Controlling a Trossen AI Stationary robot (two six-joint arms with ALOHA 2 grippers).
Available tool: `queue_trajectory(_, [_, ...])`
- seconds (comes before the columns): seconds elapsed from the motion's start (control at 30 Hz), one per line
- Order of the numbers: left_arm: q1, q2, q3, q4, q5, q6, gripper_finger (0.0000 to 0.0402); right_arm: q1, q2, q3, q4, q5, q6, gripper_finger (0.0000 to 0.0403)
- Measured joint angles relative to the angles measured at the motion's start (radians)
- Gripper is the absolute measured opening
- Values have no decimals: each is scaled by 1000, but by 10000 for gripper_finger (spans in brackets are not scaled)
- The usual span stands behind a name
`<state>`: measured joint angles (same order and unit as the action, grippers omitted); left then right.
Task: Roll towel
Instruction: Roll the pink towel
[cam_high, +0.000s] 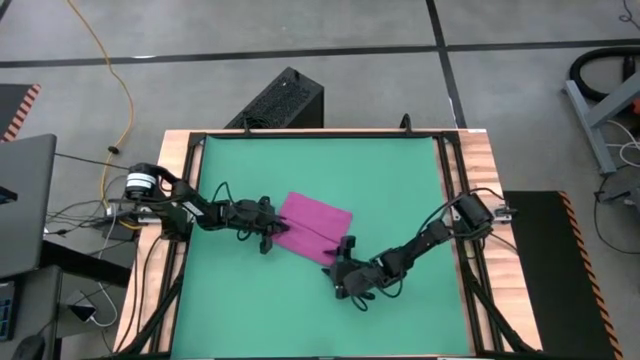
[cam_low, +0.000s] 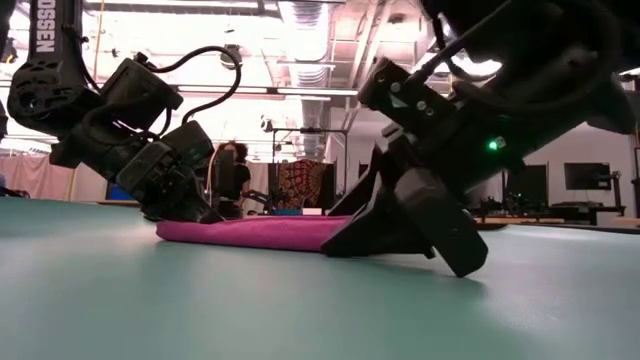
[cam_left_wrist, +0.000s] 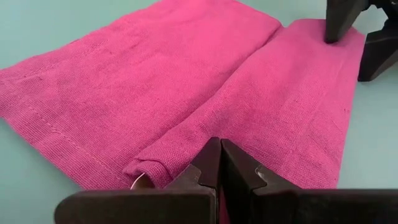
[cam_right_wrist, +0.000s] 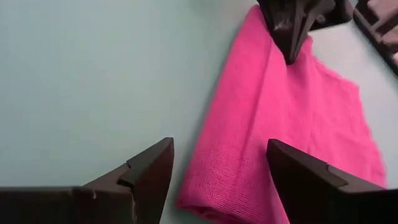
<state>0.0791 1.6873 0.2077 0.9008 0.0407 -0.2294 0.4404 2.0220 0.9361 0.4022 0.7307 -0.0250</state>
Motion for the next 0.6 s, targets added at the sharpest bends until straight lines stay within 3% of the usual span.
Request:
queue_trajectory(0.27, [0, -1, 2, -45, 16, 23, 0, -22, 7, 5, -134, 25, 133, 255])
queue_trajectory(0.43, [0, -1, 2, -48, 28, 25, 0, -35, 8, -8, -162, 31, 185, 191])
queue_trajectory(0.6, [-2, 1, -1, -33, 65, 18, 0, -40, 10, -11, -168, 11, 215, 101])
